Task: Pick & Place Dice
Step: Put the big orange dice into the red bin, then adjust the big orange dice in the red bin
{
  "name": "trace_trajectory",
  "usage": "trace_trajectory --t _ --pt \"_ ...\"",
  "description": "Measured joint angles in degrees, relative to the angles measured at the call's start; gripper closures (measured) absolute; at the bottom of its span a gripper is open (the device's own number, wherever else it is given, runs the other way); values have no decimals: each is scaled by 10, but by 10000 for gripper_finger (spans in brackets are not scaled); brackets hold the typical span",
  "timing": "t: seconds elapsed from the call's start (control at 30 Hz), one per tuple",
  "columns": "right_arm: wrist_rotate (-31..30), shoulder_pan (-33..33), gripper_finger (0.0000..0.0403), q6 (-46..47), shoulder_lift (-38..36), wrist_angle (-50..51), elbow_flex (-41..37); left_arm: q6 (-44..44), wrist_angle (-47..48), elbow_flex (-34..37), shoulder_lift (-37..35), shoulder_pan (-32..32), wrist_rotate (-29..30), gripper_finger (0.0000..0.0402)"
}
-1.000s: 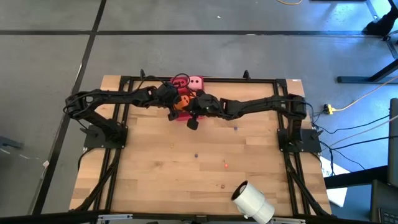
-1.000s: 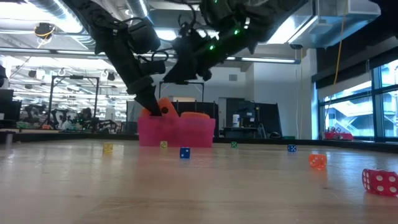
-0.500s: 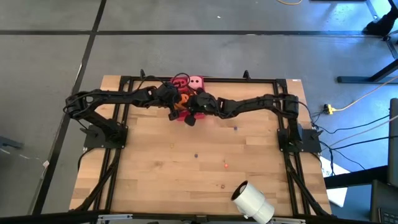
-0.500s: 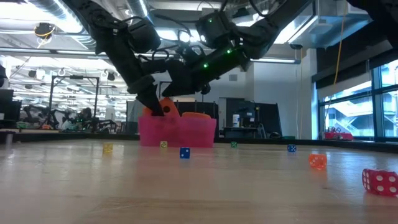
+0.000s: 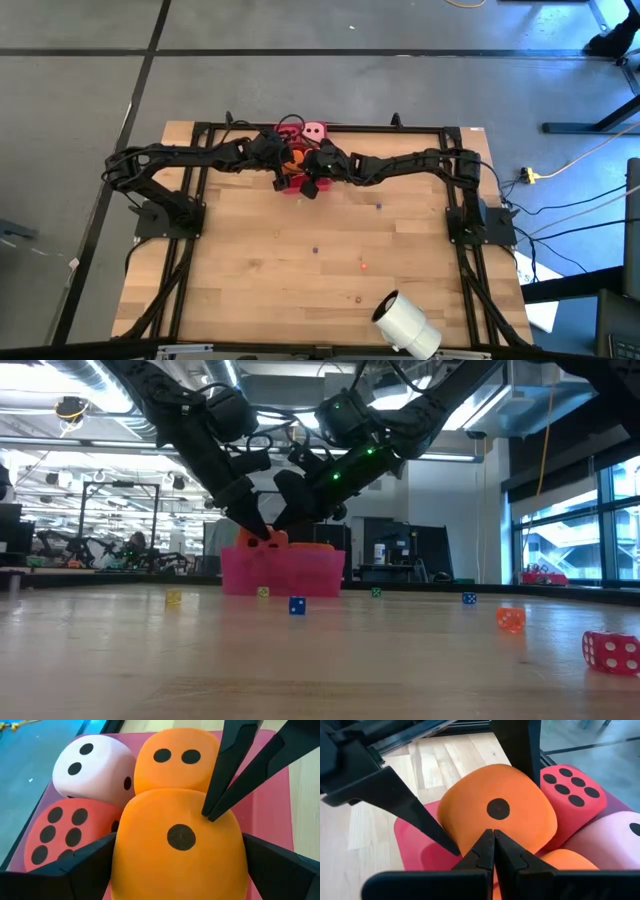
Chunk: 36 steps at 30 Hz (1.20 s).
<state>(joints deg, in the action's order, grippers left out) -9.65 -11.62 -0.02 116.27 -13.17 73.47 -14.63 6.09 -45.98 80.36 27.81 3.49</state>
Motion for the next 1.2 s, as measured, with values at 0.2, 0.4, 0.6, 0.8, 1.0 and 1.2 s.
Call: trace_trajectory --t 0.2,0.4,0.6,0.8,1.0,1.2 --pt "0 -3 398 0 0 0 0 -6 -7 0 0 0 2 3" --pt "4 -3 398 19 0 -22 0 -8 -14 0 0 0 -1 3" --pt "52 1 397 40 -1 -114 0 -32 -17 -1 2 -3 -5 3" --pt "58 -3 397 42 5 -86 1 -56 -60 -1 2 -20 -4 3" --pt "34 -10 397 56 20 -59 0 -72 -74 -1 2 -34 6 3" --pt "9 -11 397 43 29 -56 0 -73 -72 -1 0 -34 55 3"
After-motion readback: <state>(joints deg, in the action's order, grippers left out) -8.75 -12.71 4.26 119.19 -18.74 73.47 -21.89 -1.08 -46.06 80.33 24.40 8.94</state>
